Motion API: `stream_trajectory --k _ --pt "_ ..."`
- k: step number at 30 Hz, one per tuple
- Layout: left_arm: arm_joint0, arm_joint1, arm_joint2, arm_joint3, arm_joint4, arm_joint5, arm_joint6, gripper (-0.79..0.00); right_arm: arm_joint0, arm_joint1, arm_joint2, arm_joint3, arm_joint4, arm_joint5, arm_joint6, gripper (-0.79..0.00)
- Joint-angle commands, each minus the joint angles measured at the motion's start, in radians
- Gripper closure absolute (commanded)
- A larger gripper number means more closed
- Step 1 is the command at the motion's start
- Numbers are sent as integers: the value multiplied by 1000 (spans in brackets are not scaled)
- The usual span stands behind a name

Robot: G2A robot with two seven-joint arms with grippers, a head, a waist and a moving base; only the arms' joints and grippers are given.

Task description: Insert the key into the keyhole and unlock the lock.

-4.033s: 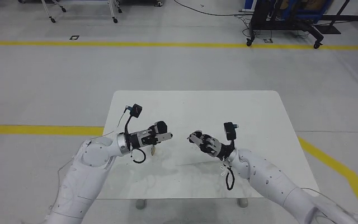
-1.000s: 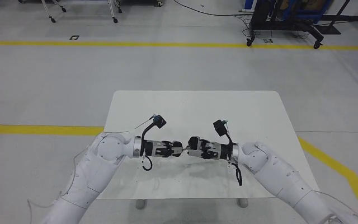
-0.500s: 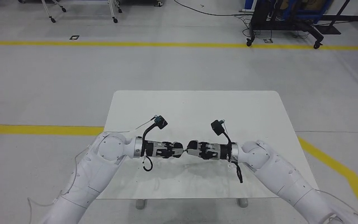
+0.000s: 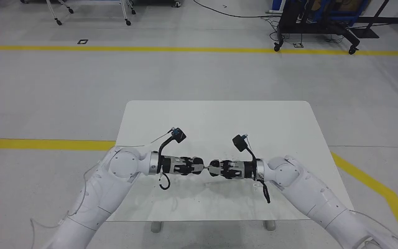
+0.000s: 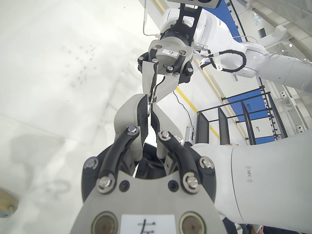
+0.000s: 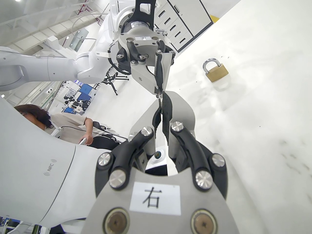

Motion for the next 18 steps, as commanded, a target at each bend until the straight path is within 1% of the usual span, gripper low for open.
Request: stream_trajectory --k 1,4,5,6,7,14,18 --pt "0 1 2 -1 3 1 2 0 -1 -2 0 3 0 -1 1 0" --pt "-1 2 6 -3 10 5 4 0 -2 -4 1 8 2 -5 -2 0" --pt "-1 2 7 -3 10 6 6 -175 -2 -5 2 10 2 -7 -5 0" --pt "-1 2 7 -3 7 8 10 -767 -3 -5 3 12 2 -9 -8 0" --pt "-2 3 6 -3 4 8 11 -785 -4 -6 6 14 1 -12 -13 0" --pt "0 11 -25 -1 -16 3 32 -785 -24 -5 43 26 -12 -59 -83 0" --pt "14 23 -69 -16 49 0 79 -785 -55 0 86 31 -37 -98 -161 0"
